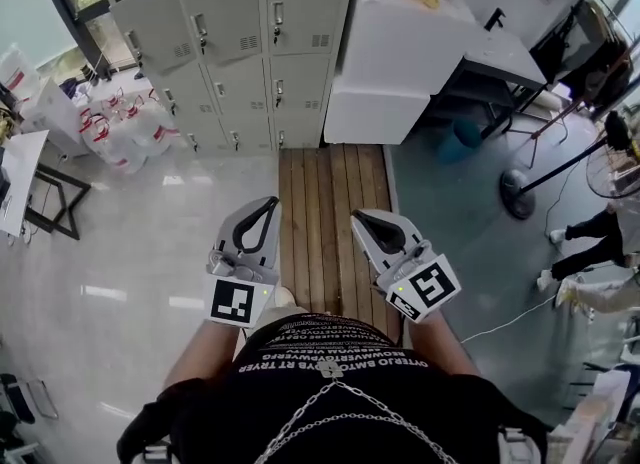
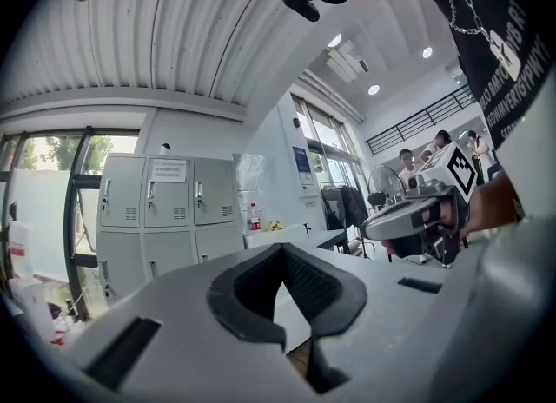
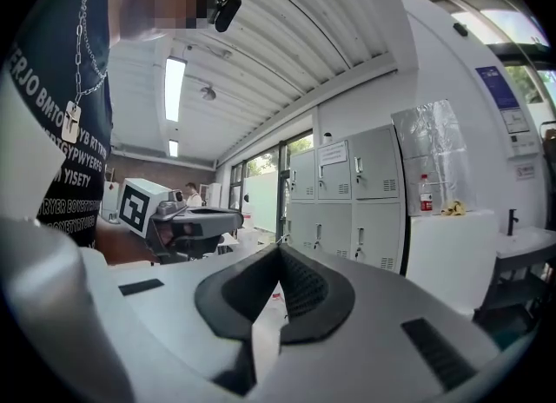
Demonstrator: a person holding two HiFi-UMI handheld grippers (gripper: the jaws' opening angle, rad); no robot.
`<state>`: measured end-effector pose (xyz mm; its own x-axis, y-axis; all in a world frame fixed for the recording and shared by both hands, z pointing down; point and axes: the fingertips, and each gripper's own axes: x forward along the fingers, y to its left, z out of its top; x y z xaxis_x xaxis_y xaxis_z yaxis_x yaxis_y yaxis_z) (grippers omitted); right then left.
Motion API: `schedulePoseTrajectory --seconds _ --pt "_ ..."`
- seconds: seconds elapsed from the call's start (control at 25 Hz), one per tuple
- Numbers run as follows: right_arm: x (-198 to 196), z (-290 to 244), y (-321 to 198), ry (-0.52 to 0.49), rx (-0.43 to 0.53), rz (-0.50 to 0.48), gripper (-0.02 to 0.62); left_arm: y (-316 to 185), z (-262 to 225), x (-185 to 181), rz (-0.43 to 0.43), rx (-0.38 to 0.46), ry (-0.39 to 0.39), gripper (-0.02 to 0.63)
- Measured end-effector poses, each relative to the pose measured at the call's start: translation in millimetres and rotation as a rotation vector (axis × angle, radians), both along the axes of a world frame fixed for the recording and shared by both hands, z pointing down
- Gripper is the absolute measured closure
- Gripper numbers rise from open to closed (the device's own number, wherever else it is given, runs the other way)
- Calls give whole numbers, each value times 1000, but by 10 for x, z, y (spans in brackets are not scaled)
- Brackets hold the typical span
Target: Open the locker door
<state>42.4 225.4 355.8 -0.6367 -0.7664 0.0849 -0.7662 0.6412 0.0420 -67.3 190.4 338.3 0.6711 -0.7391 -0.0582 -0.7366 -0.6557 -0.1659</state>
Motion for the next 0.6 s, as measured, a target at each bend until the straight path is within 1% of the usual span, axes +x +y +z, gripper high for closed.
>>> schedulePoseTrajectory --seconds 0.2,0.44,0.6 --pt "-201 45 -339 -18 -17 -6 598 -291 81 -235 -8 -16 -7 603" --pt "-610 19 -673 -11 -3 -43 598 -614 89 -664 -44 -18 -1 603" --pt "-774 52 -872 -14 -16 -42 598 -816 144 -875 -54 -37 -8 603"
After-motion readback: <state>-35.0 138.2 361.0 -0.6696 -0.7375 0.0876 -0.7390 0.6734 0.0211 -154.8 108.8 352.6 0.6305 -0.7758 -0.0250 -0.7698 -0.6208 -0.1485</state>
